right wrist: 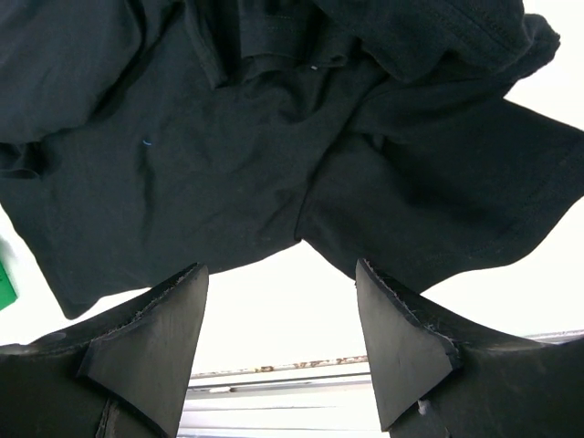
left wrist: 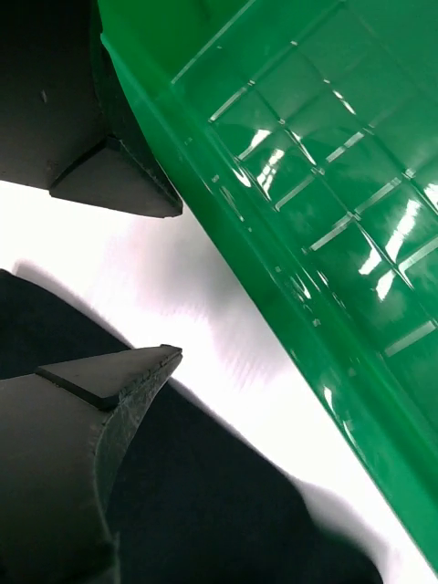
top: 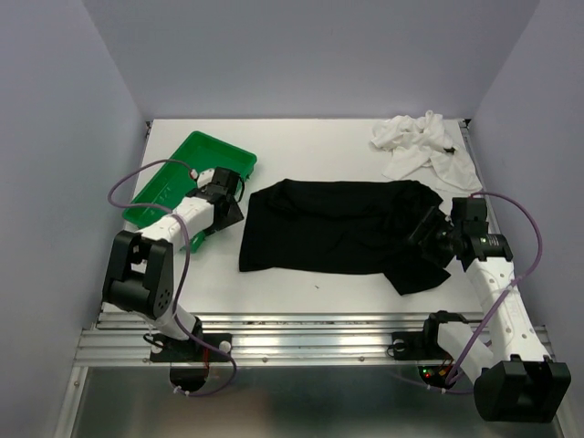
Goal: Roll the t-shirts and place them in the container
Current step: Move the bin to the center of the board, then fold the T-shirt at the center of the board.
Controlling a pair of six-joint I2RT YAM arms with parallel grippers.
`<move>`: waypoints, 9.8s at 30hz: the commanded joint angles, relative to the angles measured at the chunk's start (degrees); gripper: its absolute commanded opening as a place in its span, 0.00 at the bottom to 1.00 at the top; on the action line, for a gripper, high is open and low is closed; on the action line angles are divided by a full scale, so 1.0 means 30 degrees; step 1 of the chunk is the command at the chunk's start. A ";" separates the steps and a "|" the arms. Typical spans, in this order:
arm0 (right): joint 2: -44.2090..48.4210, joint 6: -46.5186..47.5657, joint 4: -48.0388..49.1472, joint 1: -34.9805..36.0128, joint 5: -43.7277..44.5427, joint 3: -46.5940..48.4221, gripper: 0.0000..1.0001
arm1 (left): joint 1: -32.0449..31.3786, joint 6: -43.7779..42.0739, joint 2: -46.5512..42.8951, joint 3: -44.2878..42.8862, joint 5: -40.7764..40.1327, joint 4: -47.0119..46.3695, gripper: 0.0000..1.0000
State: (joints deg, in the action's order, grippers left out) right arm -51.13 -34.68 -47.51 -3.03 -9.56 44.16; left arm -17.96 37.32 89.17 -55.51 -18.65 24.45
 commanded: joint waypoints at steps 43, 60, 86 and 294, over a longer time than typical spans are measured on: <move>-0.0033 -0.0539 -0.0922 -0.0104 0.2660 0.0778 0.84 | -0.3482 0.1186 -0.4525 -0.0242 0.3461 -0.0094 0.00; -0.1439 -0.4523 0.1710 0.0742 0.3570 -0.3817 0.79 | -0.2599 0.0304 -0.4555 -0.1068 0.4607 -0.0385 0.00; -0.9256 -0.1247 0.4998 0.1481 0.7816 1.0572 0.01 | -0.0872 -0.1658 0.0185 -1.0607 0.5836 0.0491 0.00; -1.2694 0.2448 0.6431 -0.2126 1.0338 1.1620 0.01 | 0.0038 -0.5174 1.6333 -2.6235 1.1491 -0.2260 0.00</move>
State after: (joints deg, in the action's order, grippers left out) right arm -90.59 -28.01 -31.31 -8.93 22.72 79.68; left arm -18.11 23.51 139.83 -130.80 16.78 18.11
